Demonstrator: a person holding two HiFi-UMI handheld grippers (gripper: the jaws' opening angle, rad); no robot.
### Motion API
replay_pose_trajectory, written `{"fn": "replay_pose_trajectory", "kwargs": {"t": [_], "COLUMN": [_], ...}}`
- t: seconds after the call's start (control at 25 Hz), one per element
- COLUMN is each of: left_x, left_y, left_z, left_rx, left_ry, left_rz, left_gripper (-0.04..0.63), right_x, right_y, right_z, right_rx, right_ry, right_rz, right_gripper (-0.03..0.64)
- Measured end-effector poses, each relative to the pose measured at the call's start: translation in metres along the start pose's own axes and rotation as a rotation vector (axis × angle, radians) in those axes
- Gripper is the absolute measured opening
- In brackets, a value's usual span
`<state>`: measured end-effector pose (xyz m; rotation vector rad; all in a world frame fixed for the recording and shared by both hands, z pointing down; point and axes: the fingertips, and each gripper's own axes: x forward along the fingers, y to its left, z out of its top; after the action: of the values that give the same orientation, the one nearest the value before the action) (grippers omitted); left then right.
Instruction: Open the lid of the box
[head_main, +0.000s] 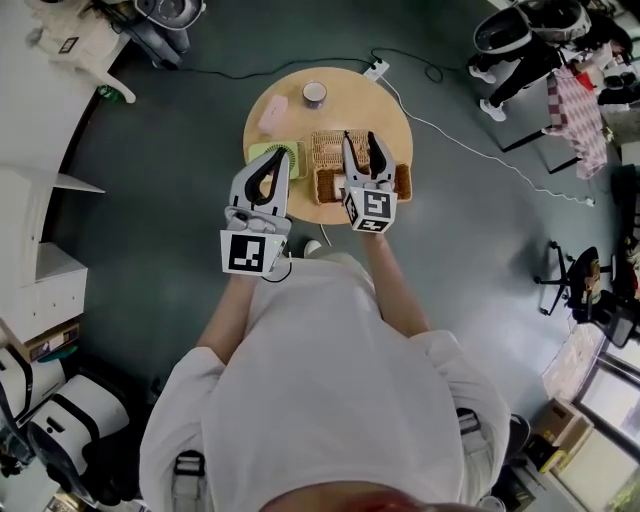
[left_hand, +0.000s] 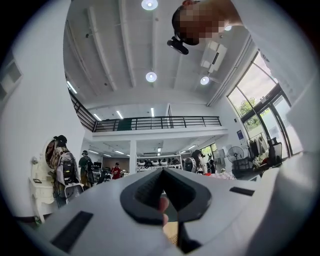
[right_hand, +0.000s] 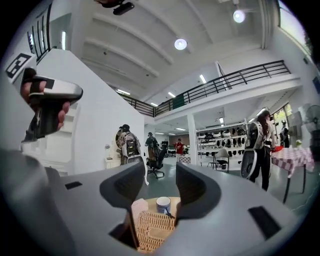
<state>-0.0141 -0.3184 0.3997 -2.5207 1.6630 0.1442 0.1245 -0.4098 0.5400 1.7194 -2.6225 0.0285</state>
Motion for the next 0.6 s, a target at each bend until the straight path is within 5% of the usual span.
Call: {"fn": "replay_pose_trajectory", "kwargs": {"t": [0.36, 0.44, 0.48, 0.6], "left_x": [-0.061, -0.079, -0.087, -0.108], "left_y": [-0.001, 0.000, 0.000, 0.002], "left_z": [0.044, 0.052, 0.055, 0.058], "left_rx": [-0.002, 0.006, 0.008, -0.005], "left_ry": [-0.060, -0.056, -0.054, -0.053], "left_rz": [-0.056, -0.064, -0.068, -0.078], "left_gripper": [-0.003, -0.003, -0.003, -0.003], "right_x": [-0.104, -0.130, -0.143, -0.176], "right_y": [0.078, 0.094, 0.101, 0.114], "right_z": [0.124, 0.146, 0.152, 0.158], "right_rx": [-0.078, -0.096, -0.116, -0.163], "right_ry": [-0.180, -0.207, -0.212, -0.192], "right_rz": [-0.051, -0.071, -0.079, -0.104], "right_gripper": [0.187, 0.116, 0.019, -0.002]}}
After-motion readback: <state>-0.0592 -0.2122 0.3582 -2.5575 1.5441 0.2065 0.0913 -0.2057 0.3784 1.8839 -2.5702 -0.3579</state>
